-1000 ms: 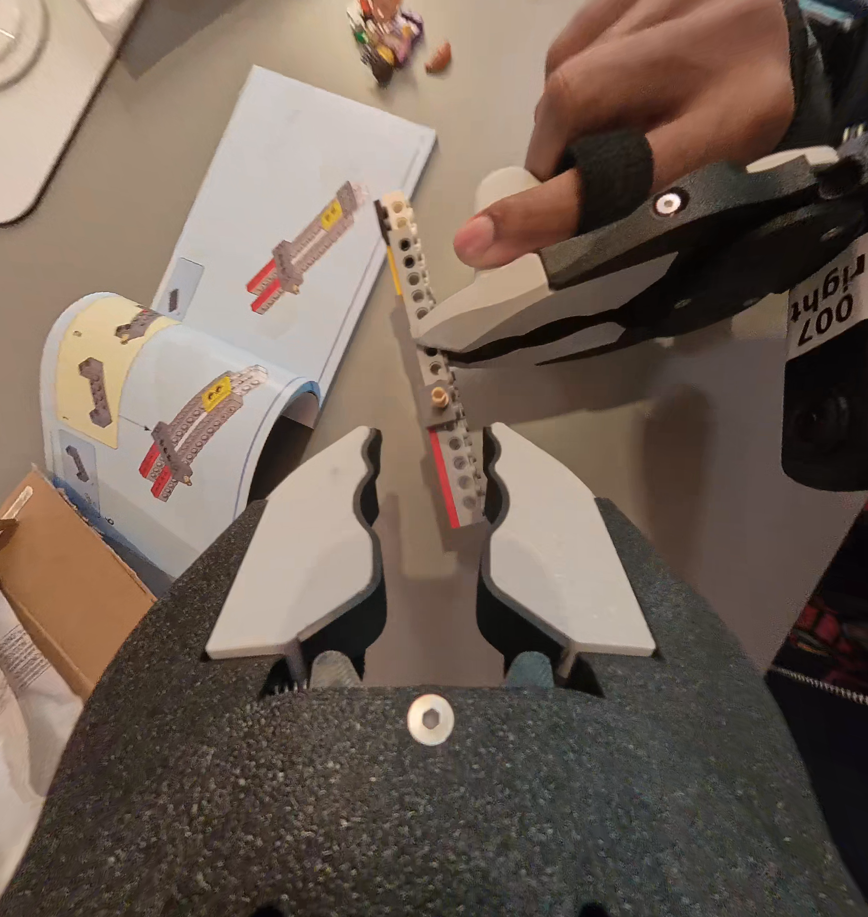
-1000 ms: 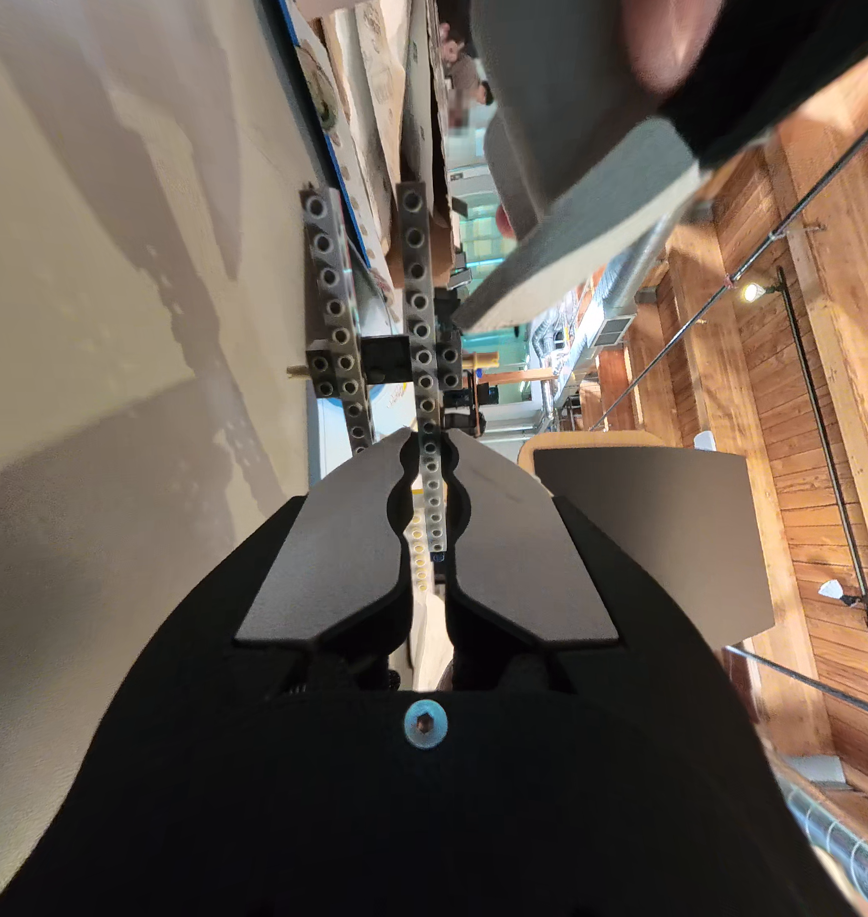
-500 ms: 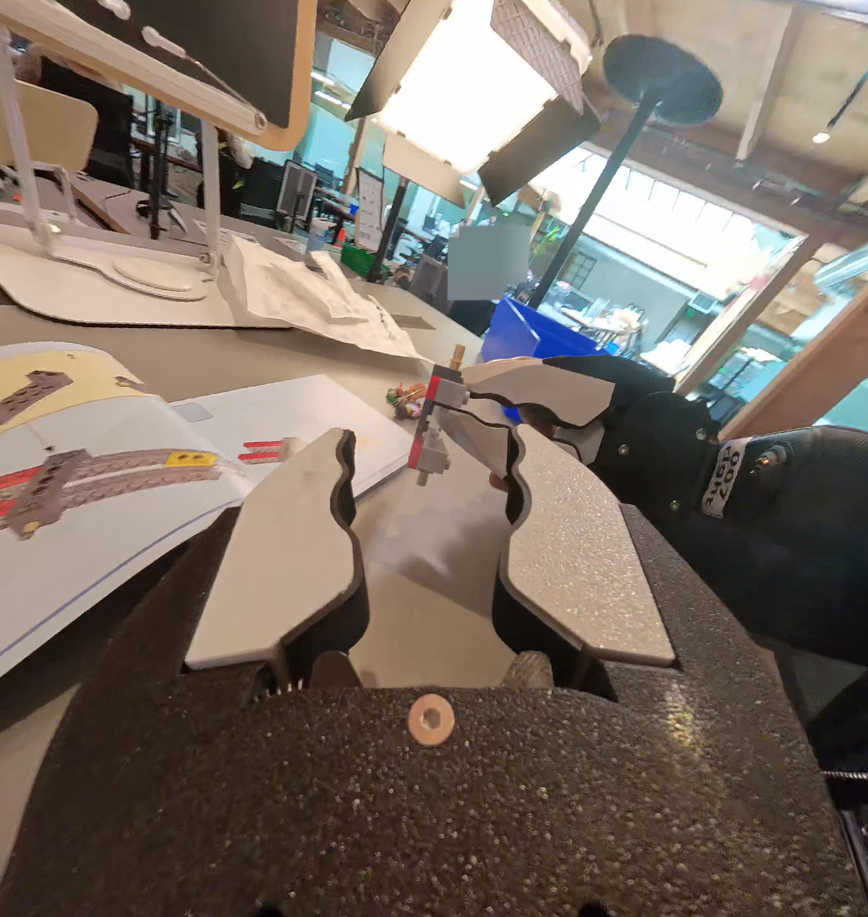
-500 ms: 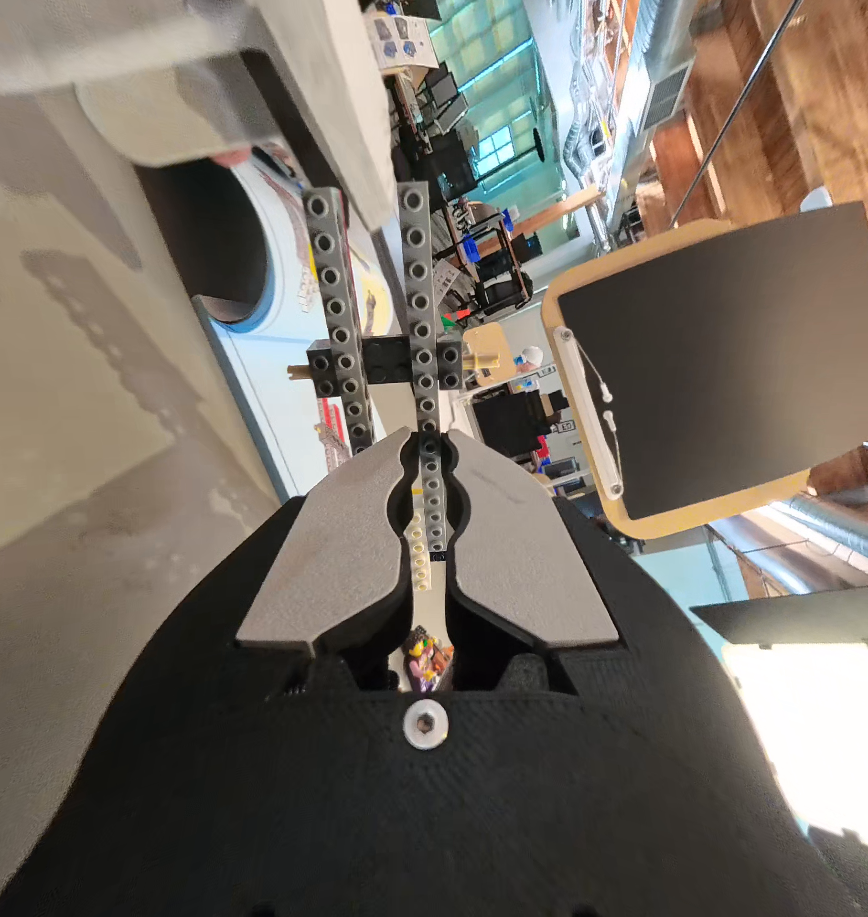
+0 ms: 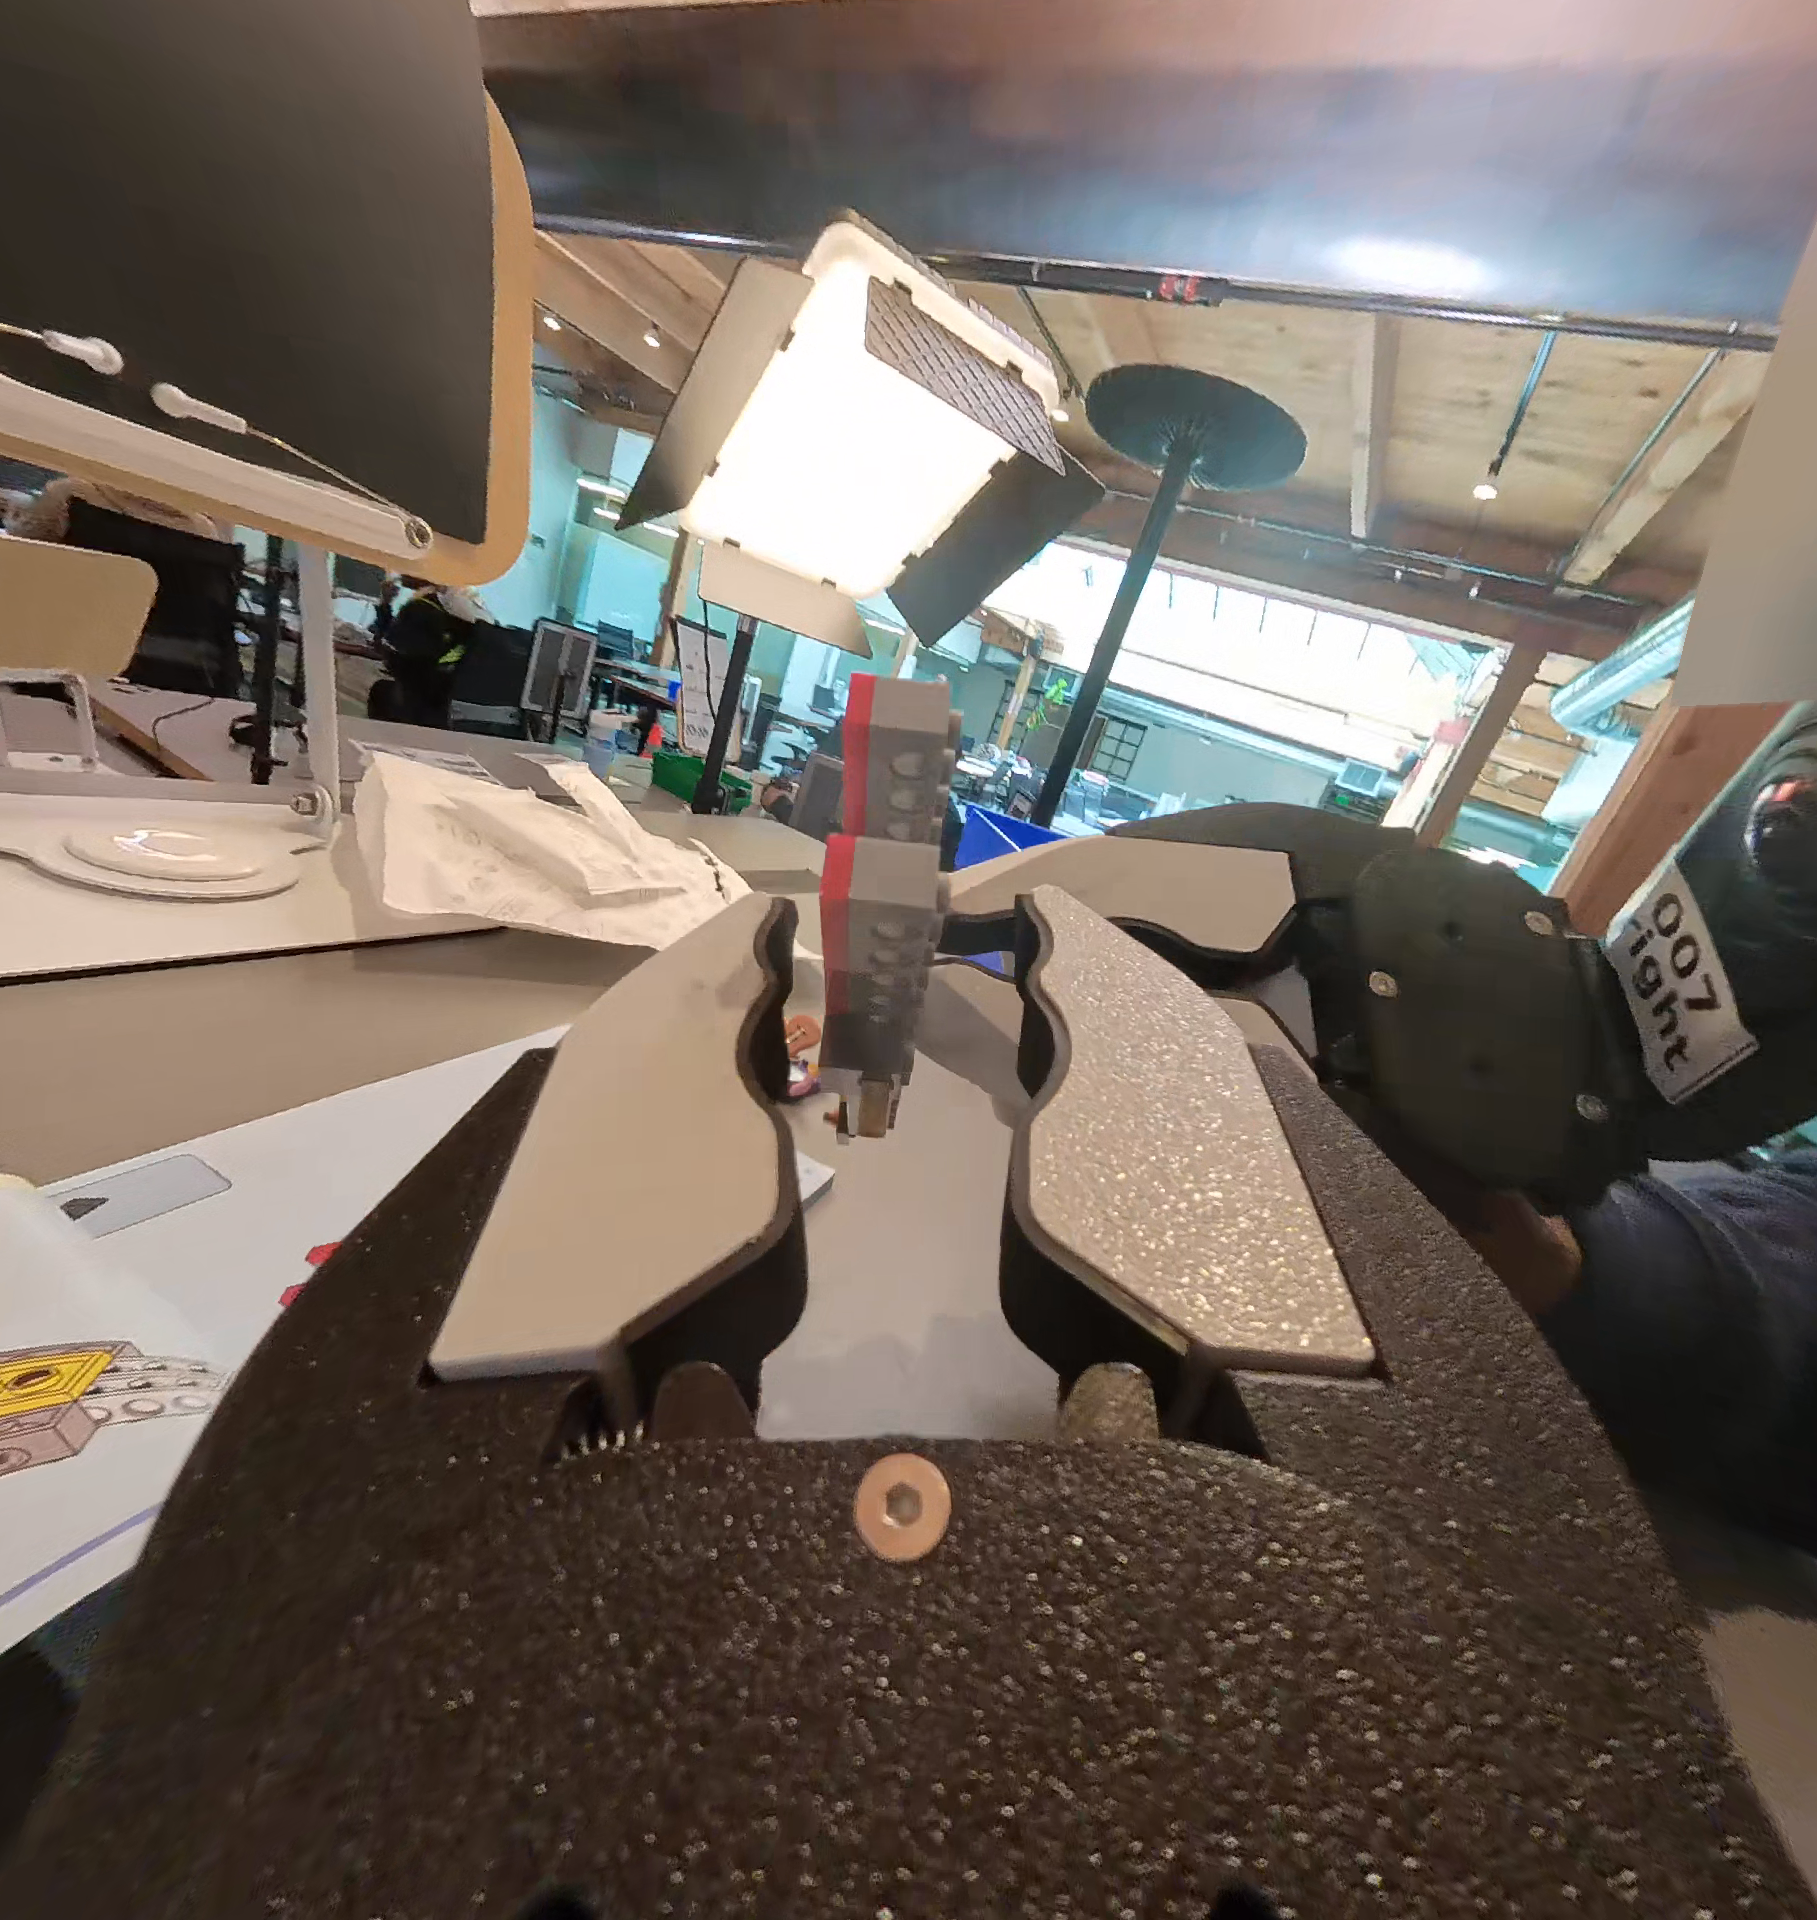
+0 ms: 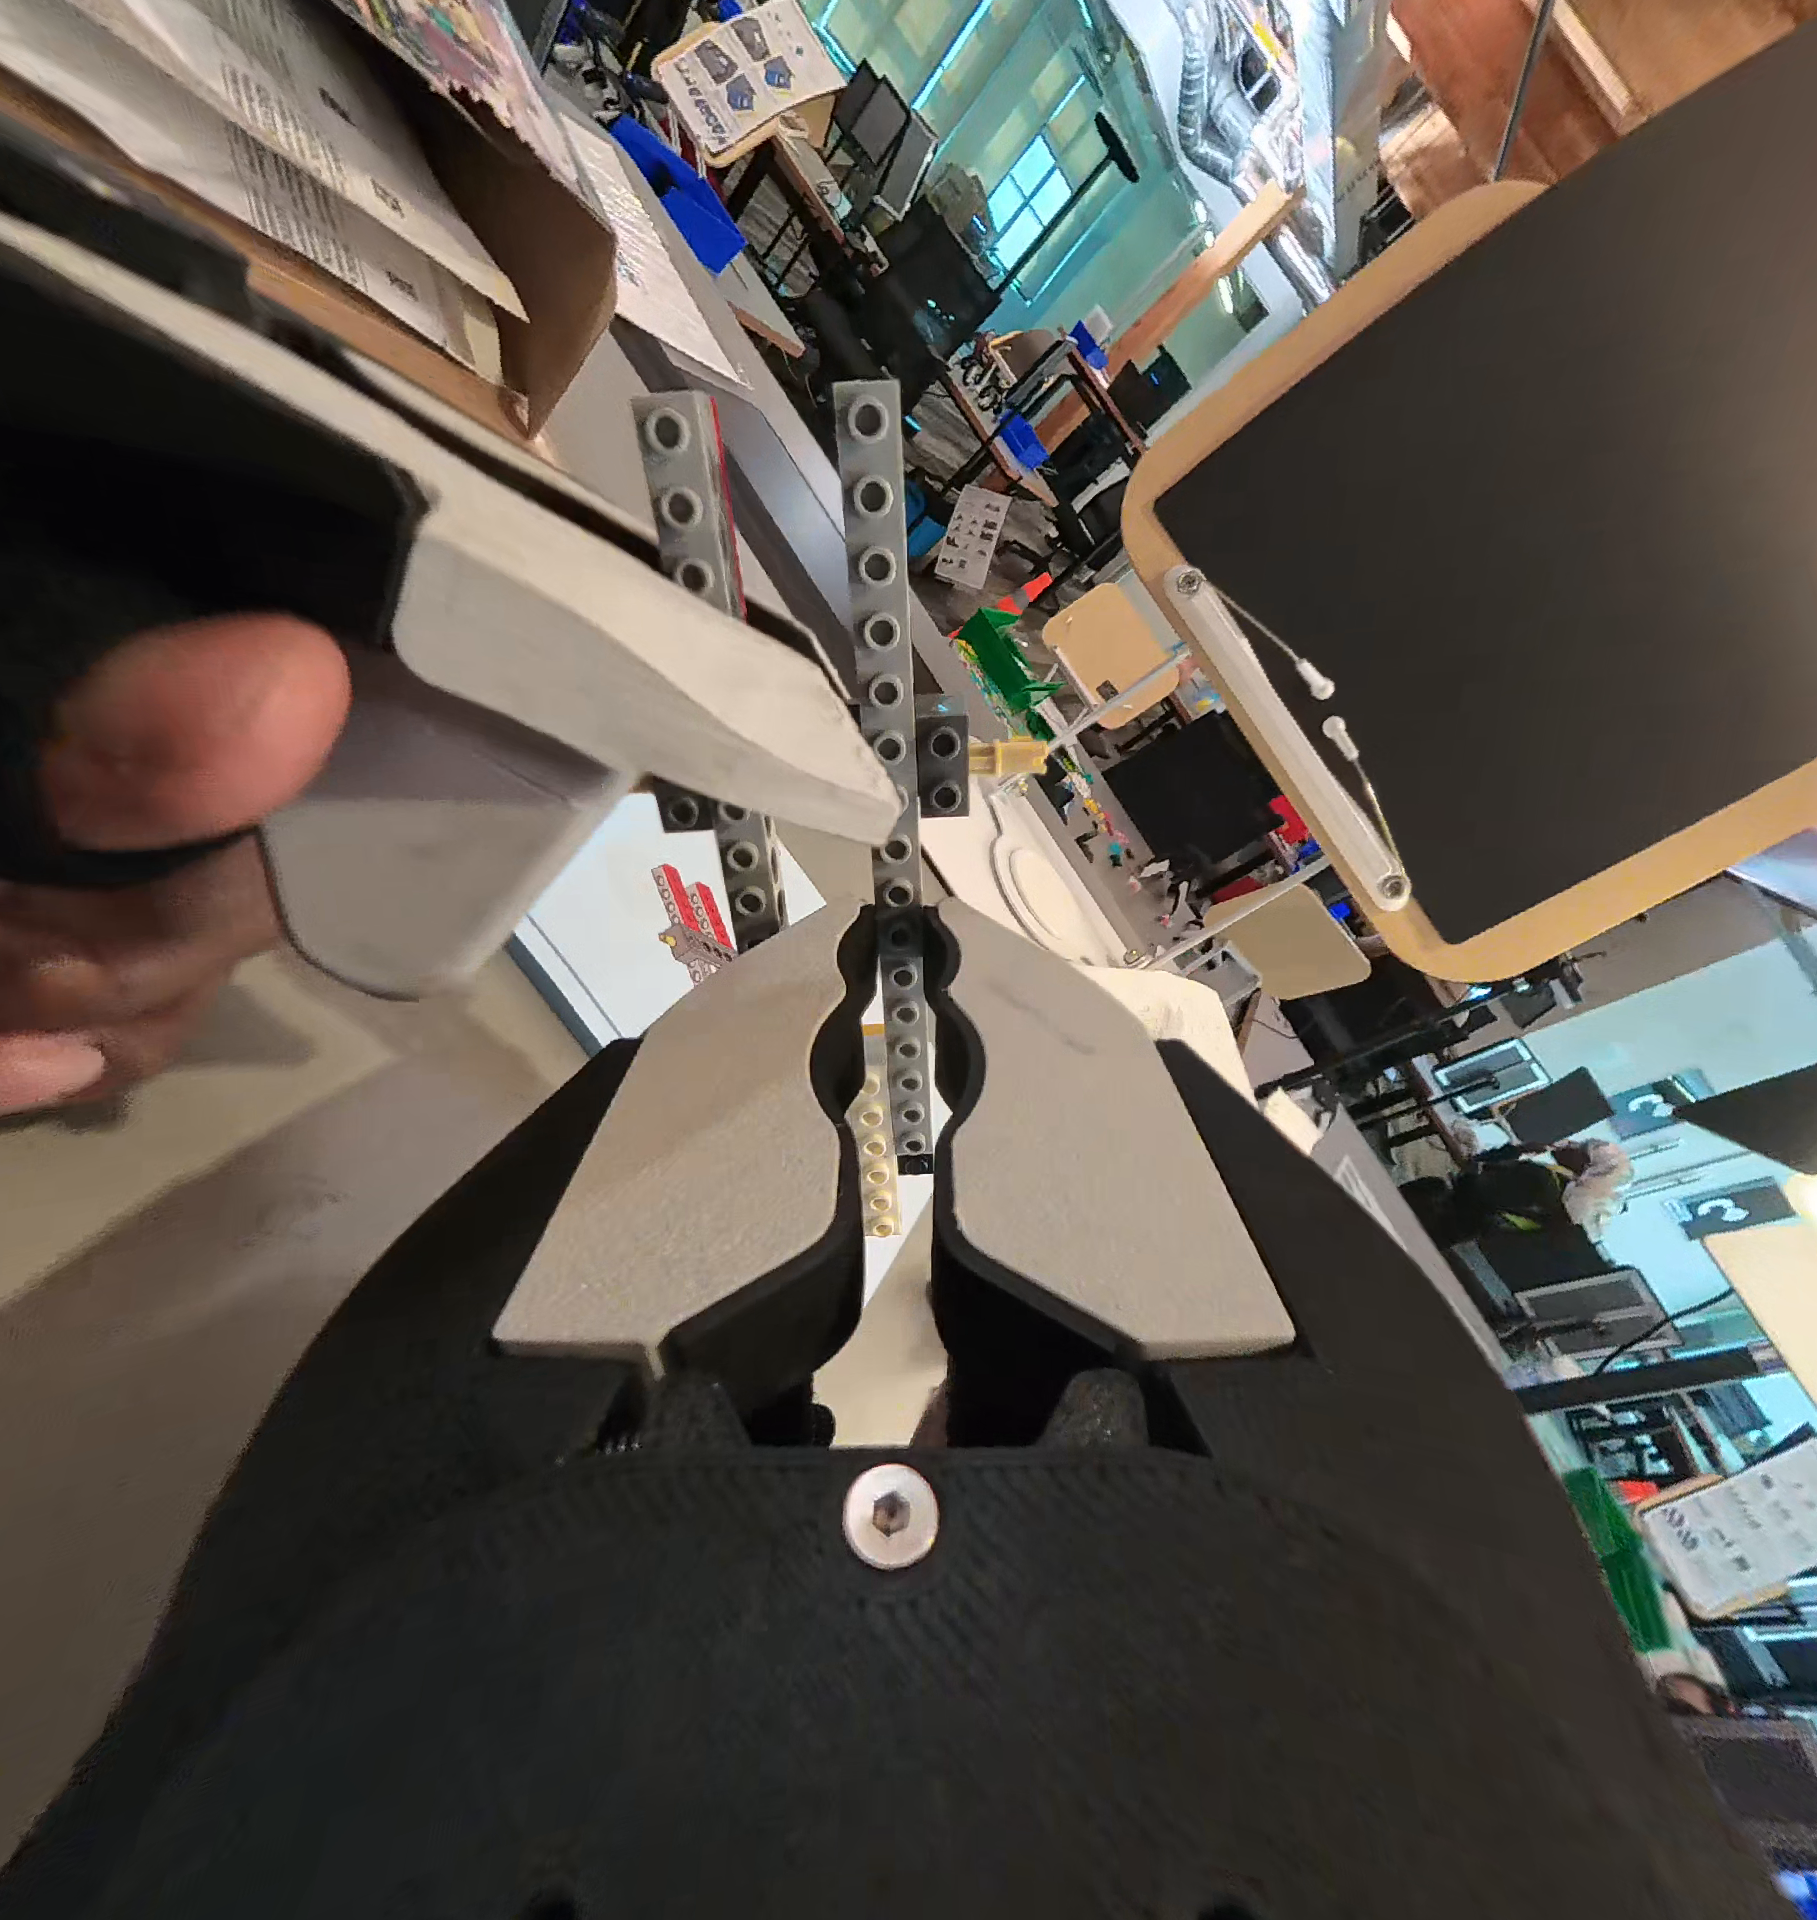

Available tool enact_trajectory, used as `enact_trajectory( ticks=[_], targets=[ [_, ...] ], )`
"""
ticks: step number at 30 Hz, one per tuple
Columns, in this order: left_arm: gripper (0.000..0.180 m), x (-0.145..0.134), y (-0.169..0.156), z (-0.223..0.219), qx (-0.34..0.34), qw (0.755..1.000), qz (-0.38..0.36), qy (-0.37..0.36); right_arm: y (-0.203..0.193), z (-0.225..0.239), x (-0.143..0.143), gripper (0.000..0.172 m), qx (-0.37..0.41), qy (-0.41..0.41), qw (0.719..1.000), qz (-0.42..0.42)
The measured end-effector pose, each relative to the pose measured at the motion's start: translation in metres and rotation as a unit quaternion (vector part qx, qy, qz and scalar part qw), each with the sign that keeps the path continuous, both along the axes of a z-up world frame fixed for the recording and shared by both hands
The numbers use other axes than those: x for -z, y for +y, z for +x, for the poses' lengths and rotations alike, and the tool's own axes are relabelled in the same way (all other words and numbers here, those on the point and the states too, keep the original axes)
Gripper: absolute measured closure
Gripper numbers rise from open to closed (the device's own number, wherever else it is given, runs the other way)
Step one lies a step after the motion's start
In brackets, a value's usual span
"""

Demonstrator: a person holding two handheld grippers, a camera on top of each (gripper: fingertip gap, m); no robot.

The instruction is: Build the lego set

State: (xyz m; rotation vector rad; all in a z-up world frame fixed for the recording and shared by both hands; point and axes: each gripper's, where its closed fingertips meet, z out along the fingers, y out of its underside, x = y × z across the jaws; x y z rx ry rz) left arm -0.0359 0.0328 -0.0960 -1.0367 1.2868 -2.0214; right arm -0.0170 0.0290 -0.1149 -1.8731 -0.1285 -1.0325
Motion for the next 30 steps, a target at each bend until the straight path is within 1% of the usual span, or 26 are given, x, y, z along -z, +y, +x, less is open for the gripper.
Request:
enact_trajectory(
  ticks=[4, 6, 11, 14, 16, 18, 21, 26, 28, 30],
  targets=[
    [0.147, -0.005, 0.003, 0.003, -0.033, 0.999, -0.025, -0.018, -0.001, 0.001, -0.001, 0.164, 0.006, 0.025, 1.000, 0.012],
    [0.147, -0.006, 0.003, 0.003, -0.035, 0.998, -0.039, -0.024, -0.001, 0.001, 0.000, 0.164, 0.008, 0.035, 0.999, 0.014],
    [0.150, -0.008, 0.000, 0.005, -0.036, 0.998, -0.046, -0.031, -0.001, 0.000, 0.003, 0.164, 0.011, 0.044, 0.999, 0.014],
    [0.154, -0.007, 0.000, 0.007, -0.039, 0.997, -0.053, -0.026, 0.000, -0.002, 0.002, 0.164, 0.011, 0.044, 0.999, 0.017],
    [0.162, -0.007, 0.002, 0.008, -0.043, 0.997, -0.054, -0.026, 0.000, -0.003, 0.001, 0.164, 0.010, 0.042, 0.999, 0.019],
    [0.163, -0.008, 0.004, 0.007, -0.038, 0.997, -0.064, -0.027, 0.001, -0.005, 0.000, 0.164, 0.003, 0.039, 0.999, 0.021],
    [0.164, -0.009, 0.009, 0.006, -0.019, 0.996, -0.084, -0.026, 0.004, -0.010, -0.002, 0.163, -0.028, 0.028, 0.999, 0.019],
    [0.165, -0.011, 0.015, 0.008, 0.019, 0.994, -0.108, -0.021, 0.004, -0.019, -0.011, 0.149, -0.098, 0.049, 0.994, 0.022],
    [0.165, -0.017, 0.019, 0.008, 0.034, 0.993, -0.110, -0.026, 0.003, -0.025, -0.020, 0.145, -0.142, 0.067, 0.987, 0.039],
    [0.165, -0.025, 0.022, 0.012, 0.054, 0.993, -0.100, -0.030, 0.000, -0.028, -0.034, 0.146, -0.180, 0.084, 0.976, 0.087]
  ],
)
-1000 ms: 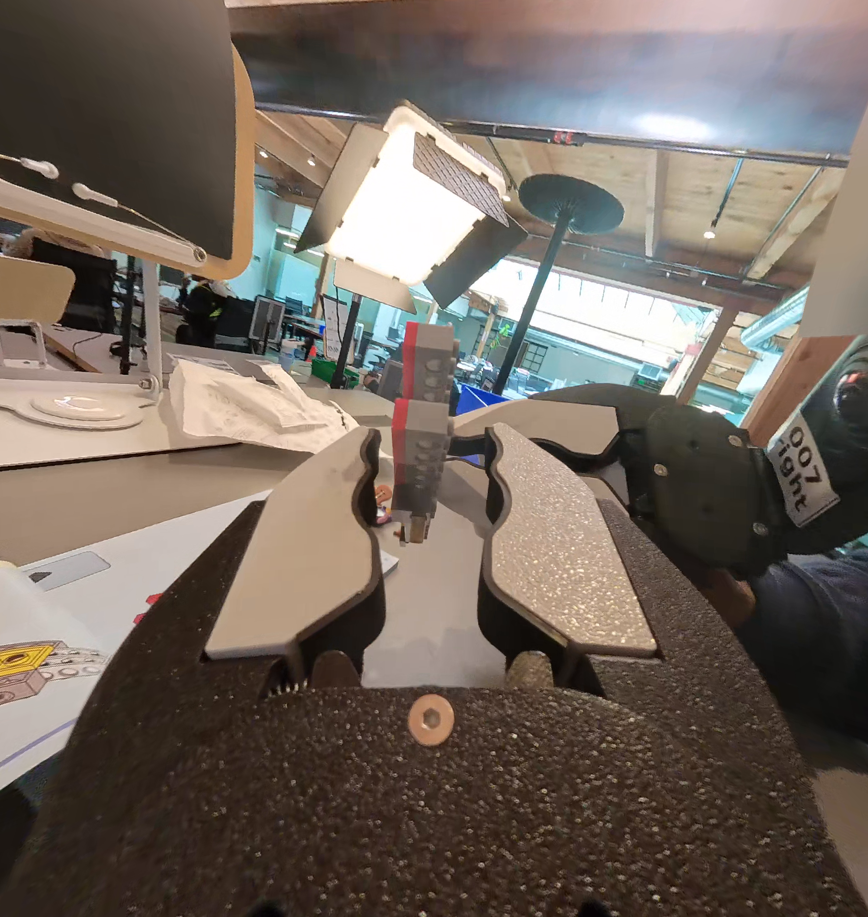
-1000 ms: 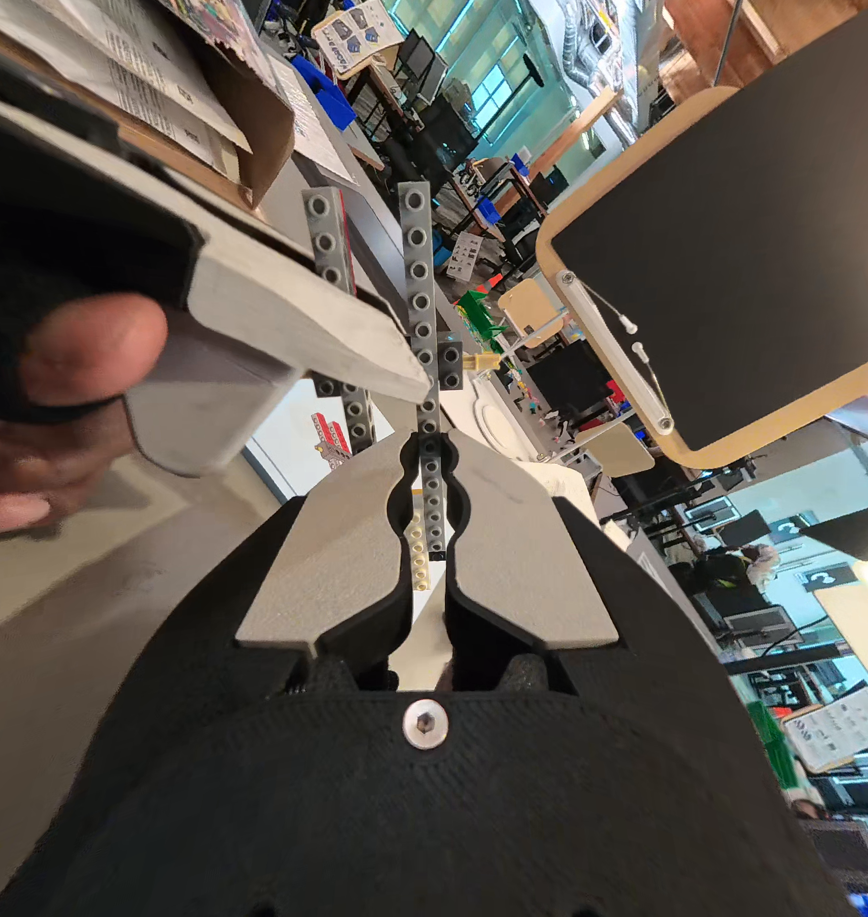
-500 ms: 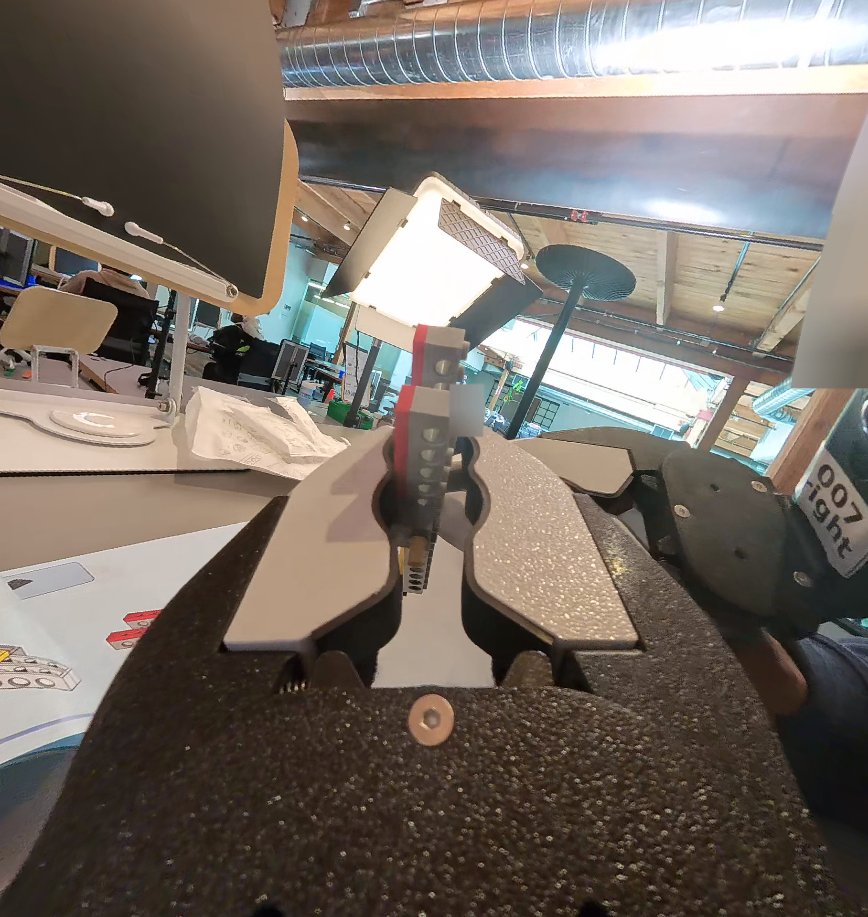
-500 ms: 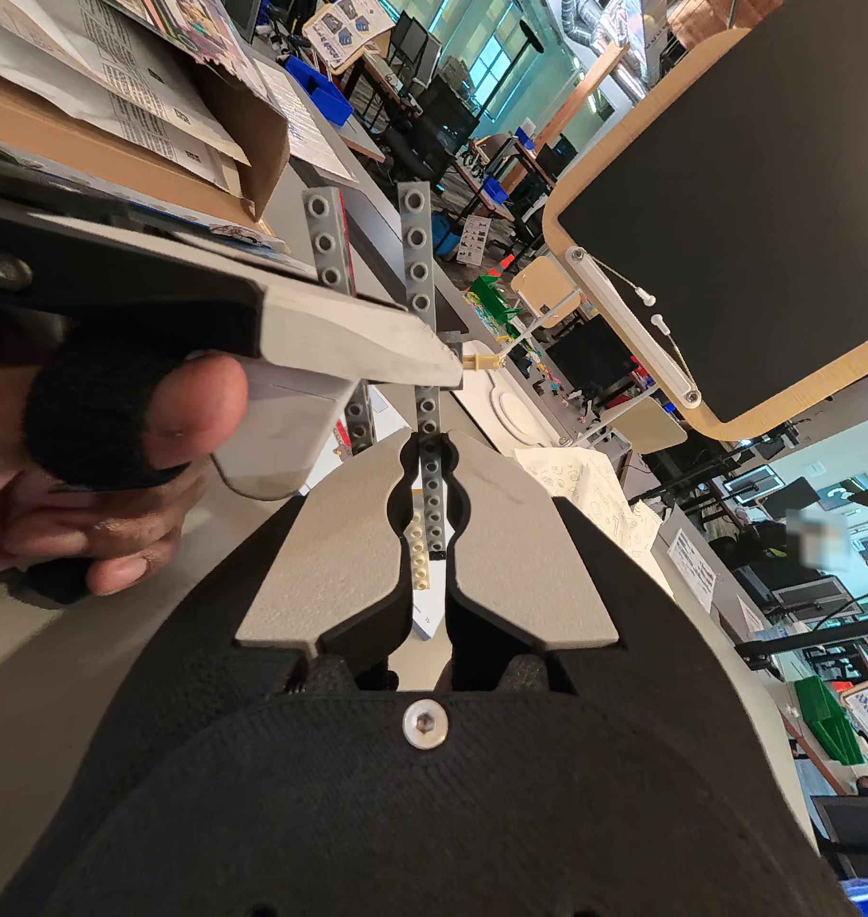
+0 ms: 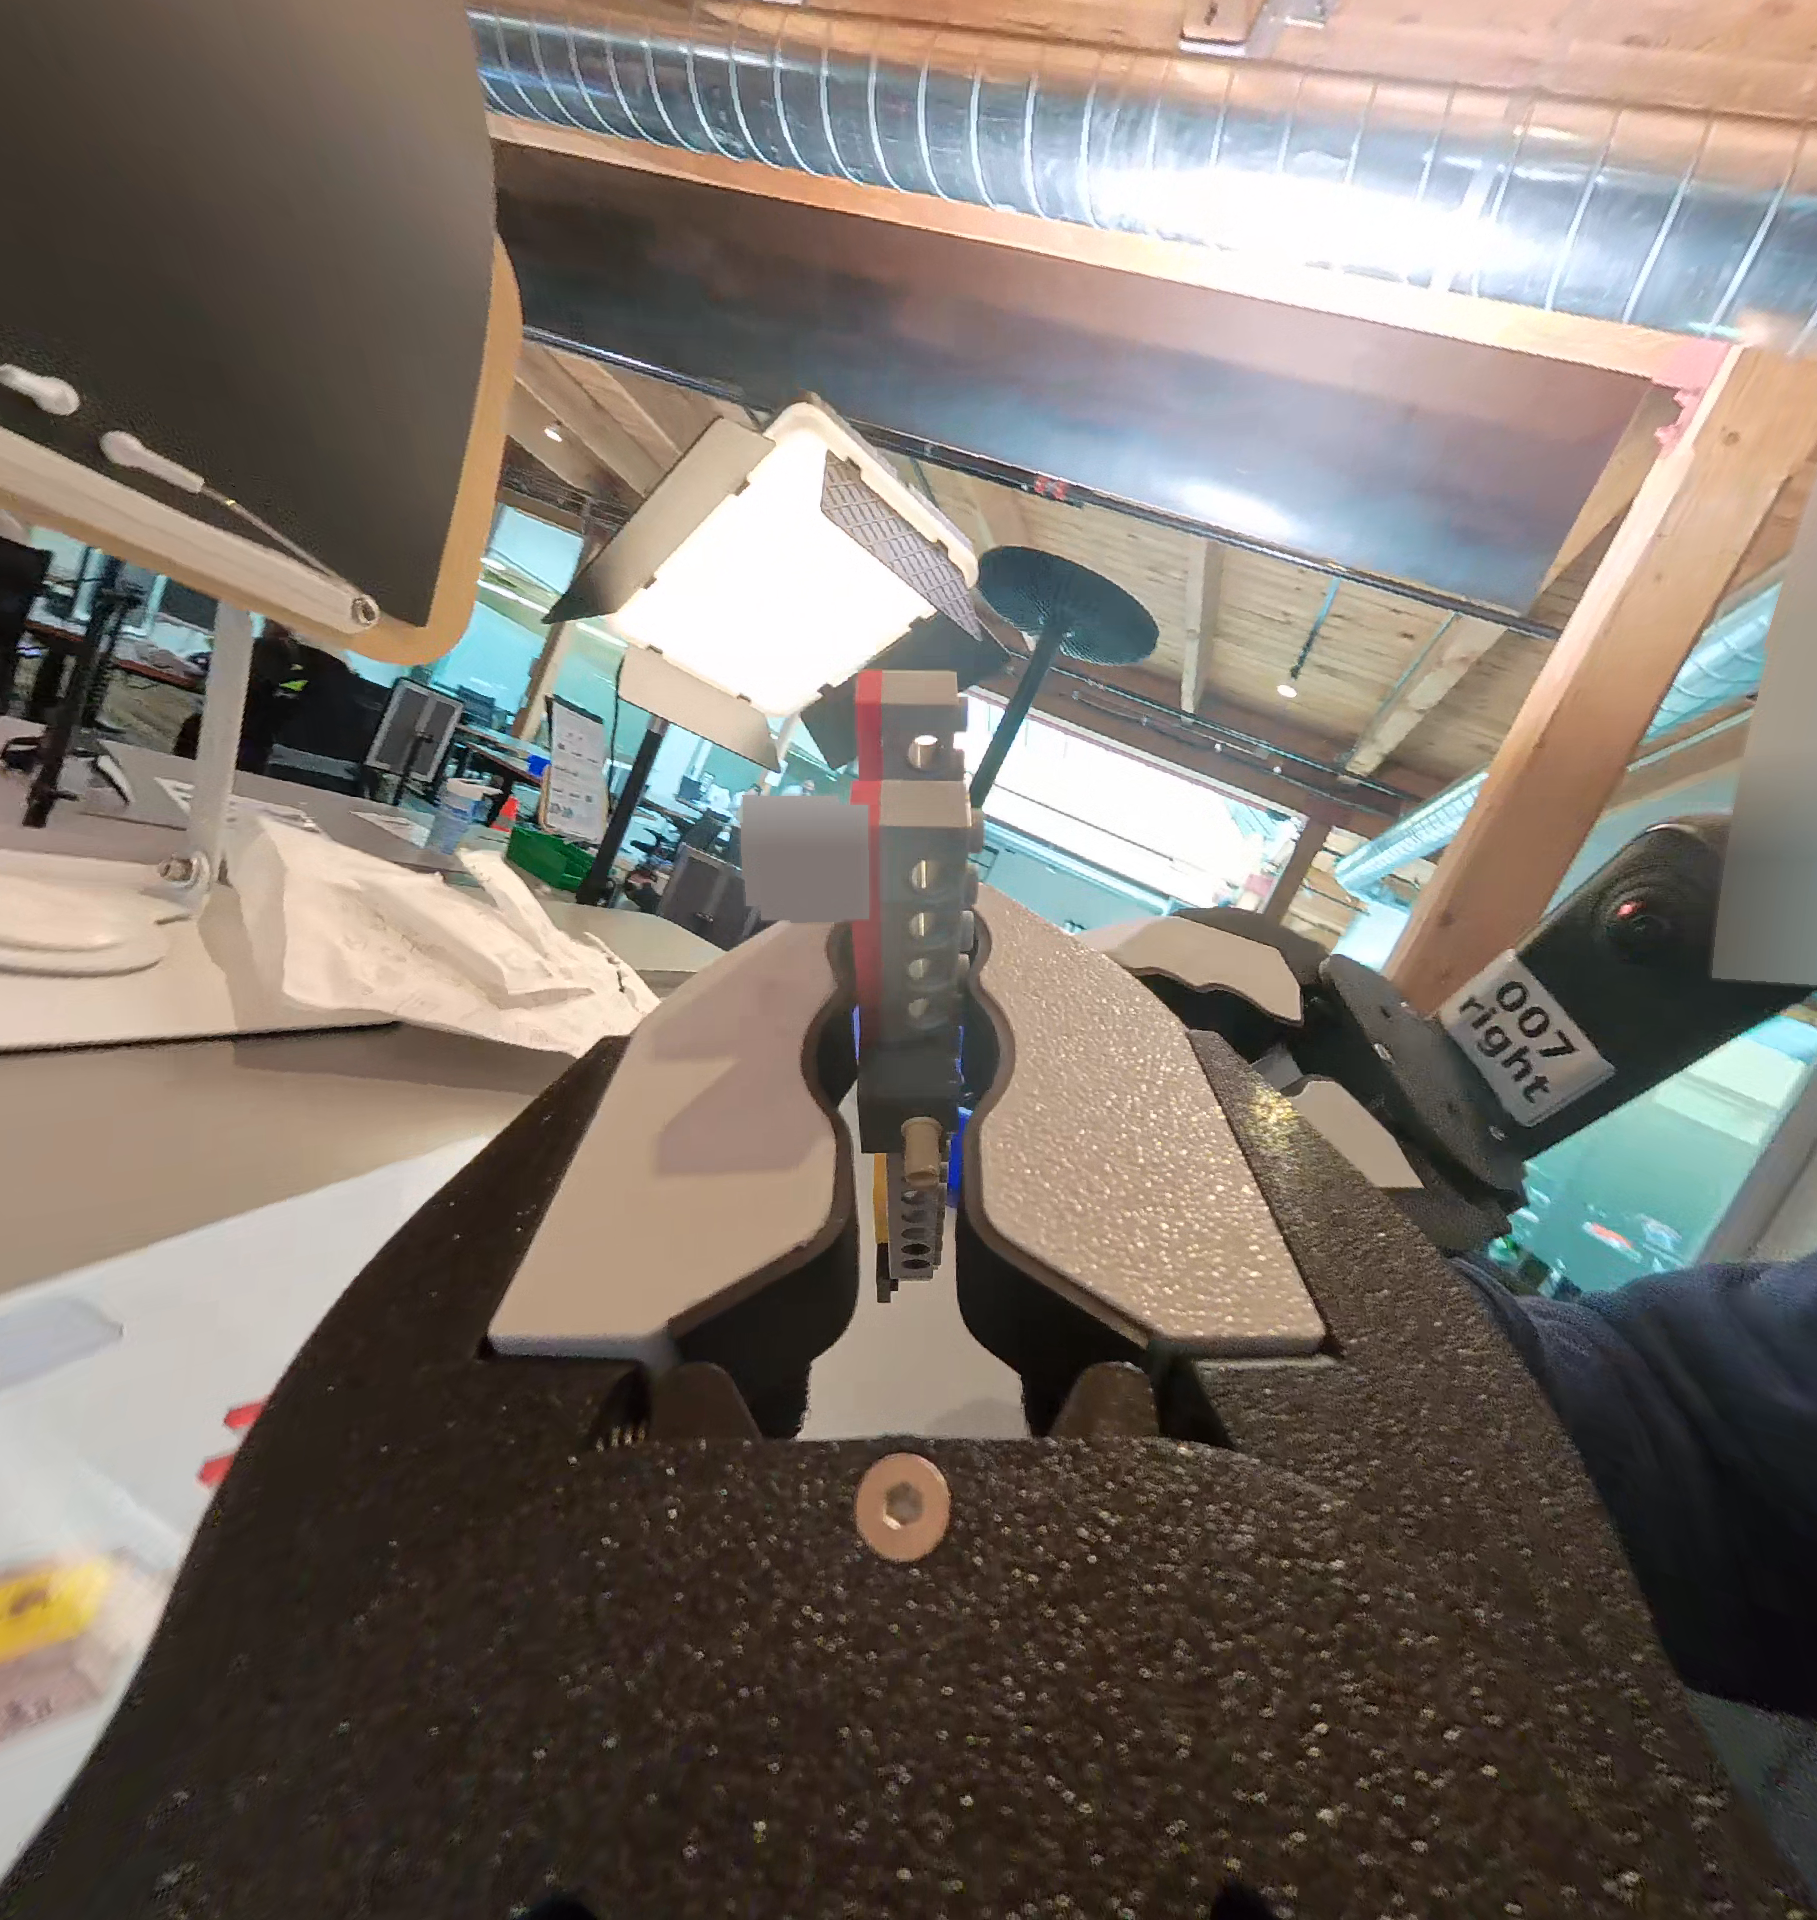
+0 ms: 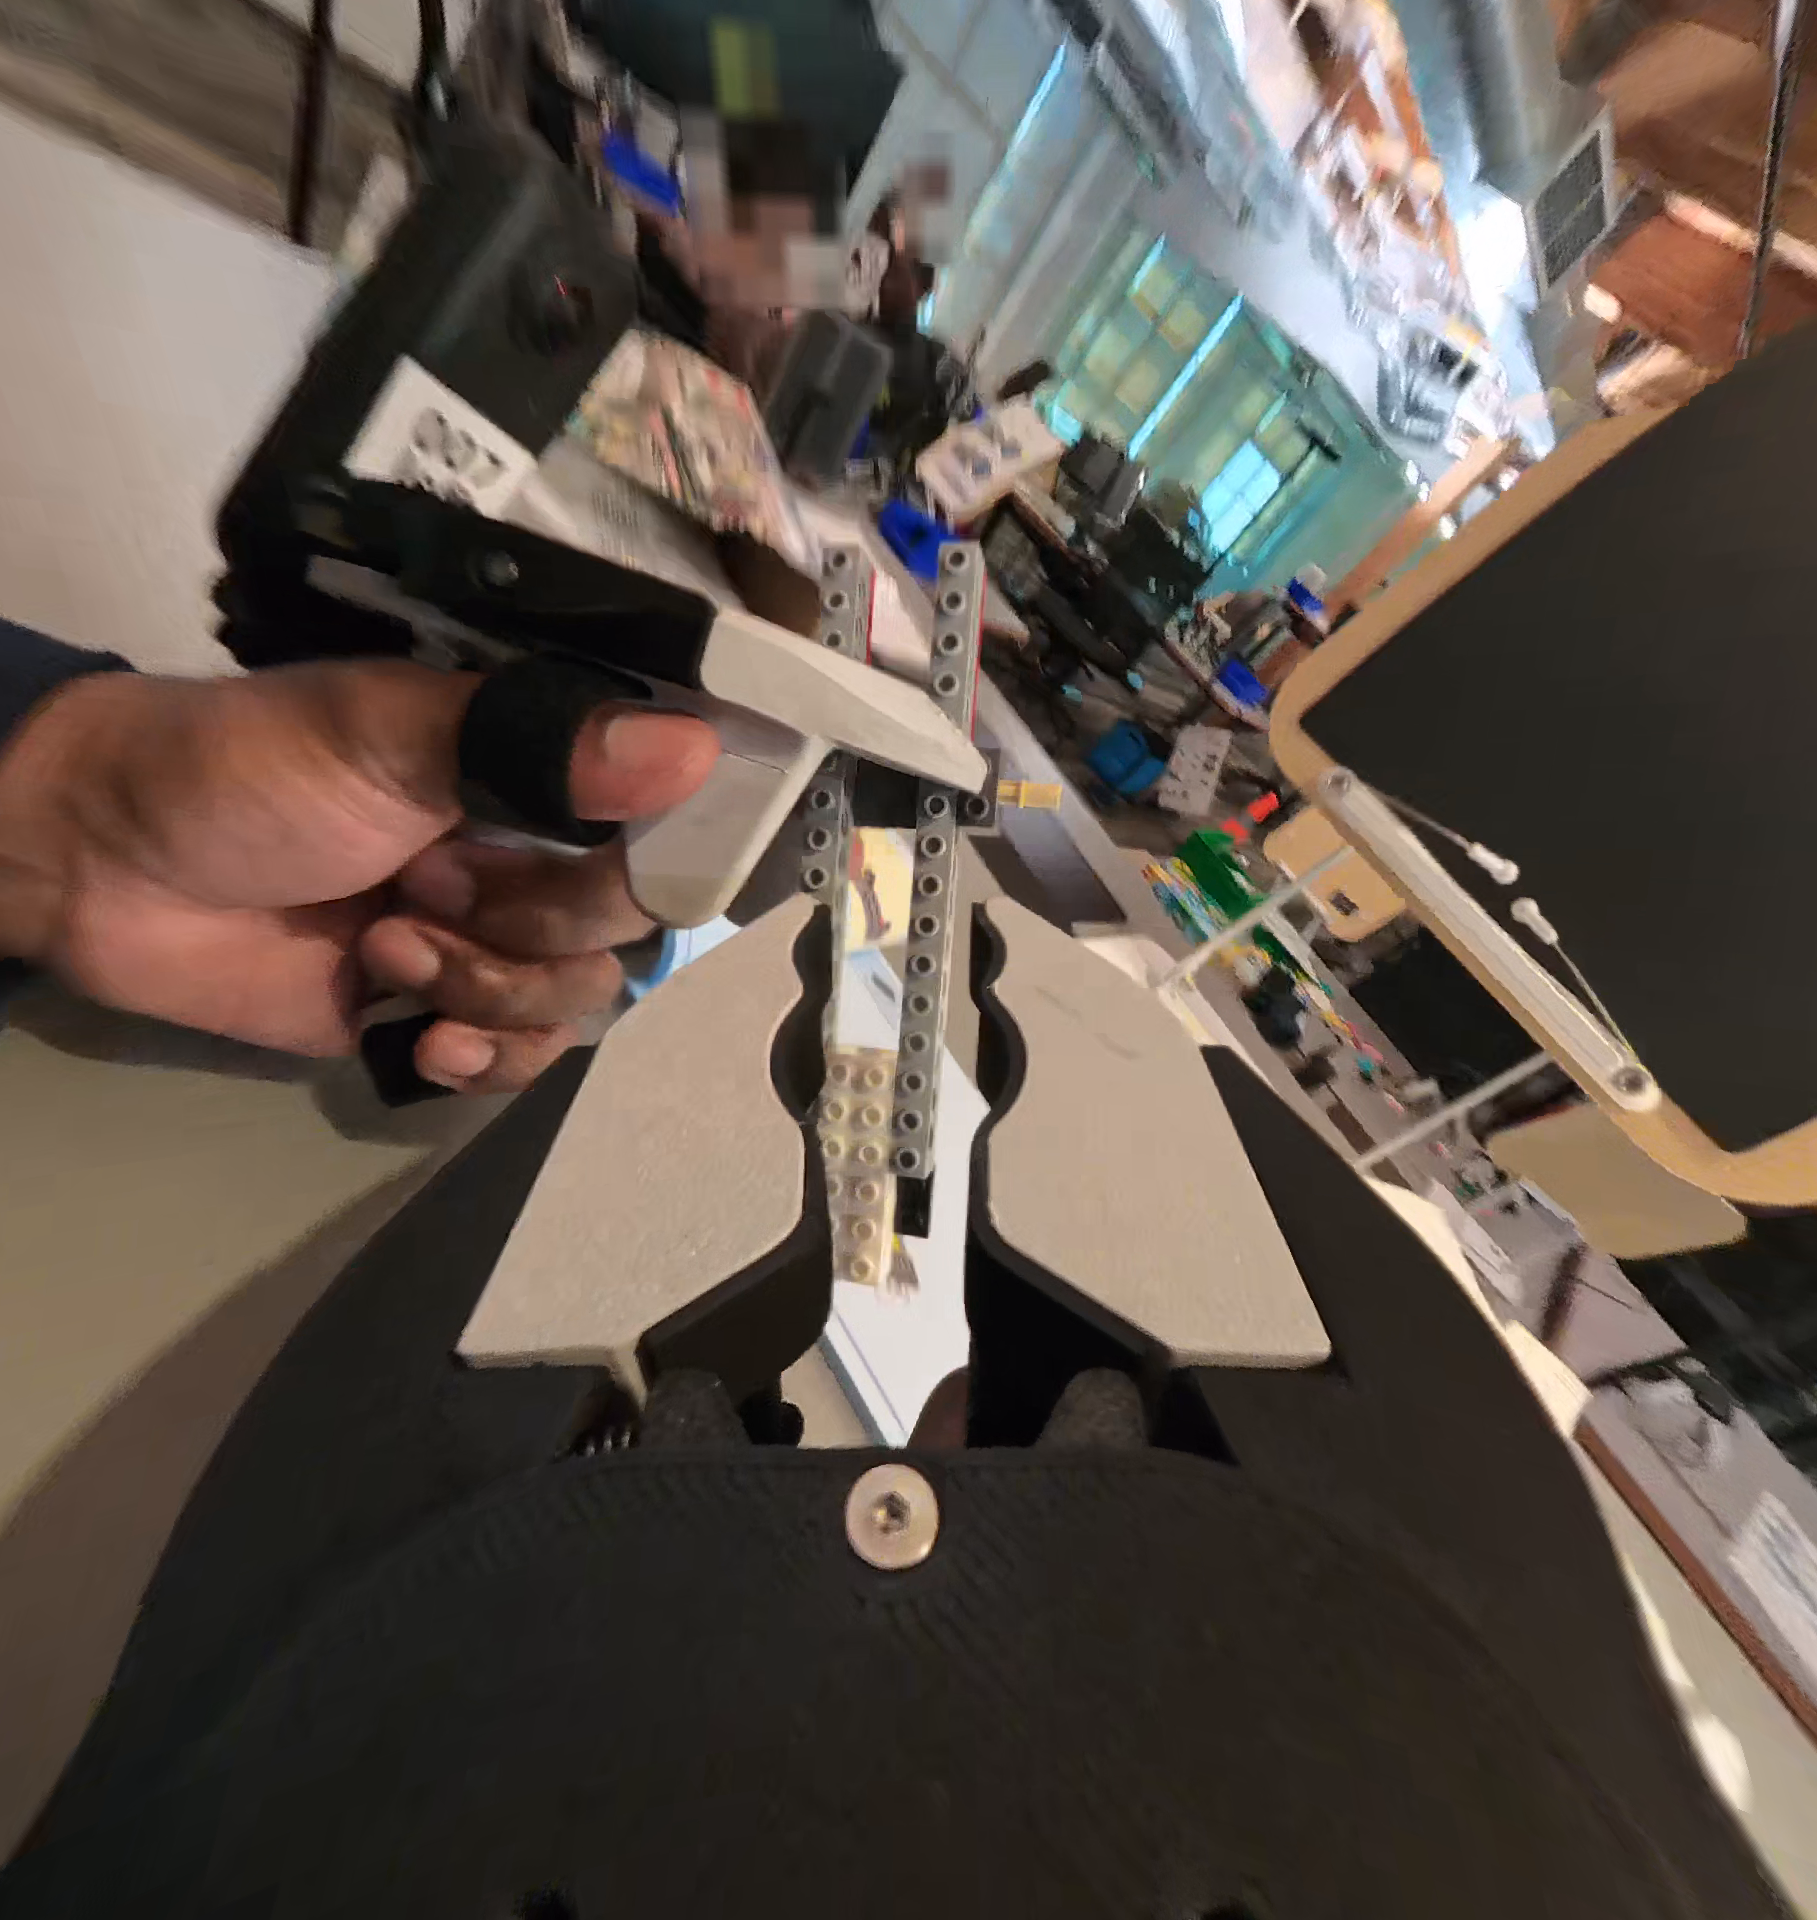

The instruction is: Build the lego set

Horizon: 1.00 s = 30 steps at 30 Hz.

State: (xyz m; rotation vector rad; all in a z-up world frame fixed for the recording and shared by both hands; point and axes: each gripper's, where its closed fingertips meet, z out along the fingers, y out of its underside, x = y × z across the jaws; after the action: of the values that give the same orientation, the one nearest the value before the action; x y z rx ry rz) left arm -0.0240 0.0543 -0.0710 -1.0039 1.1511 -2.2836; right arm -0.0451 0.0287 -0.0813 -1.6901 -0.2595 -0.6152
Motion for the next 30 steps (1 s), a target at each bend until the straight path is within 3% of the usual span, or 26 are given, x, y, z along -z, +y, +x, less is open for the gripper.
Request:
enact_trajectory(
  ticks=[4, 7, 10, 17, 30],
  targets=[
    [0.165, -0.019, 0.001, 0.012, 0.039, 0.998, 0.049, -0.014, -0.004, -0.003, -0.046, 0.164, -0.118, 0.109, 0.972, 0.171],
    [0.165, -0.019, -0.001, 0.017, 0.069, 0.994, 0.080, -0.005, -0.009, 0.017, -0.064, 0.163, -0.188, 0.213, 0.932, 0.224],
    [0.165, -0.010, -0.005, 0.008, 0.092, 0.989, 0.115, 0.009, -0.017, 0.031, -0.043, 0.159, -0.222, 0.280, 0.910, 0.212],
    [0.165, 0.011, -0.015, -0.007, 0.147, 0.975, 0.161, 0.032, -0.007, 0.018, -0.002, 0.158, -0.237, 0.287, 0.918, 0.140],
    [0.165, 0.026, -0.018, -0.016, 0.176, 0.956, 0.233, 0.041, 0.001, 0.010, 0.009, 0.162, -0.256, 0.279, 0.922, 0.079]
  ],
)
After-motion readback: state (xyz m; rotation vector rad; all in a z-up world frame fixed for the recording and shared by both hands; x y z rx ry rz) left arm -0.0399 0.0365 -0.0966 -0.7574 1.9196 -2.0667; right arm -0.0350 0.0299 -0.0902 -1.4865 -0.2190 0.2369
